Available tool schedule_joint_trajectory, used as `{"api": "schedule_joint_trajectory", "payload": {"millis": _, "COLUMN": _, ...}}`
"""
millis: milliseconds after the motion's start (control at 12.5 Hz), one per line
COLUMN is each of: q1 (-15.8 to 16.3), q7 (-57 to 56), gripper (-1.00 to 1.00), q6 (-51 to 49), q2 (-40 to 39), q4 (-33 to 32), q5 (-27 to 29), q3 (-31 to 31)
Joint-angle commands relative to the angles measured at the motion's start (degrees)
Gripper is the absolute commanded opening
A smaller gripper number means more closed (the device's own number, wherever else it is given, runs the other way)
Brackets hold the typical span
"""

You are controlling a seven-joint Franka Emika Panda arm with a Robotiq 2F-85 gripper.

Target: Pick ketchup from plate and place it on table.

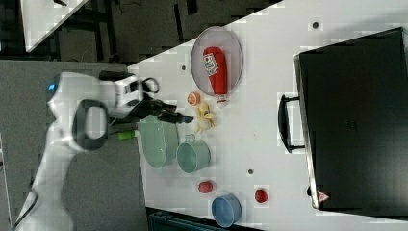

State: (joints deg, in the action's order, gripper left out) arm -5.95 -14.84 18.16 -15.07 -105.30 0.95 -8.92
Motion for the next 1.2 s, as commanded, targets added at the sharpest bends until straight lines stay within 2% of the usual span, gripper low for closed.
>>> {"api": "schedule_joint_trajectory", "payload": {"millis": 80, "q1": 1.9, "q7": -12.4, "gripper": 1.00, "q6": 5.9, "q2": -2.6, "q4": 0.8, "q5": -0.9, "q3": -0.3}}
{"api": "schedule_joint_trajectory", "payload": {"millis": 320, "q1": 3.2, "q7": -14.8, "gripper": 1.00, "q6": 14.7, "q2": -9.1, "q4": 1.4, "q5": -4.2, "q3": -0.4}}
{"api": "schedule_joint_trajectory", "payload": {"millis": 560, "q1": 4.3, "q7": -14.9, "gripper": 1.00, "q6": 23.1, "q2": -15.3, "q4": 4.2, "q5": -10.4, "q3": -0.3}}
{"api": "schedule_joint_trajectory", "payload": {"millis": 800, "q1": 4.6, "q7": -15.1, "gripper": 1.00, "q6": 28.1, "q2": -20.5, "q4": 6.7, "q5": -14.2, "q3": -0.2}}
{"api": "schedule_joint_trajectory", "payload": {"millis": 1200, "q1": 4.6, "q7": -15.1, "gripper": 1.00, "q6": 37.4, "q2": -26.9, "q4": 7.7, "q5": -14.5, "q3": 0.1}}
